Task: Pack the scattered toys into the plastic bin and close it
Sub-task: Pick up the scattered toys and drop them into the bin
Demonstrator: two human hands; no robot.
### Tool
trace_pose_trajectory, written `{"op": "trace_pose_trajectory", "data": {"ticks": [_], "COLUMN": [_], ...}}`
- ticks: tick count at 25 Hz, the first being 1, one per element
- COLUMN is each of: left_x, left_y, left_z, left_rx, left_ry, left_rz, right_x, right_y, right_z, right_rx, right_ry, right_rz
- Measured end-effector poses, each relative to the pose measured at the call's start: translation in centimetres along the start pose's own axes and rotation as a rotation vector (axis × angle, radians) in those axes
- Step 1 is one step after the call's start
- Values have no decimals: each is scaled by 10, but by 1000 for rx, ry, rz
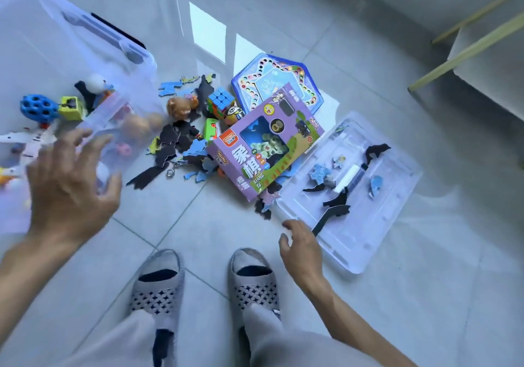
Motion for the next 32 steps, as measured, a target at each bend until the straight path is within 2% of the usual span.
{"op": "trace_pose_trajectory", "data": {"ticks": [1, 2, 3, 5, 6, 8, 10, 12, 13, 16, 20, 22, 25, 26, 30, 32], "left_x": [-20, -24, -44, -109, -133, -172, -204, -233, -250, -281, -284, -290, -292, -291, -295, -294], "left_y": [-9, -22, -13, -4, -7, -12, -11, -6, -6, -11, 8, 16, 14, 14, 33, 34], "left_z": [114, 127, 165, 192, 199, 210, 250, 286, 296, 298, 277, 268, 243, 238, 229, 229], "left_rx": [-78, -182, -261, -418, -424, -503, -605, -747, -755, -671, -653, -580, -248, -198, -162, -200], "left_ry": [13, 46, 10, 20, 0, -45, -128, -175, -186, -255, -133, -47, 77, 54, 37, -21], "left_rz": [44, 13, -128, -297, -384, -401, -498, -541, -566, -661, -607, -648, -718, -721, -856, -843], "right_x": [12, 21, 21, 14, 10, 9, 16, 26, 31, 47, 58, 69, 86, 82, 53, 42], "right_y": [-5, -8, -6, -5, -9, -17, -11, 4, 12, 19, 1, -19, -53, -65, -88, -85], "right_z": [22, 48, 67, 94, 102, 108, 107, 106, 105, 97, 94, 99, 124, 133, 146, 147], "right_rx": [-128, -295, -440, -593, -609, -601, -605, -631, -629, -574, -557, -547, -613, -642, -643, -636], "right_ry": [-7, -38, -55, -63, -64, -48, -52, -127, -185, -334, -440, -412, -397, -419, -194, -184], "right_rz": [58, 99, 88, 33, 22, 22, 32, 45, 40, -13, 29, 95, 198, 185, 54, 32]}}
Point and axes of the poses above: each hand's wrist, its own y-axis away from the middle knuckle, its own x-axis out of the back of the hand, z = x × y, the point moved 10 cm from there along -y, towards the middle knuckle, and after that the axes turned 3 degrees about -y, right-handed, at the moved point
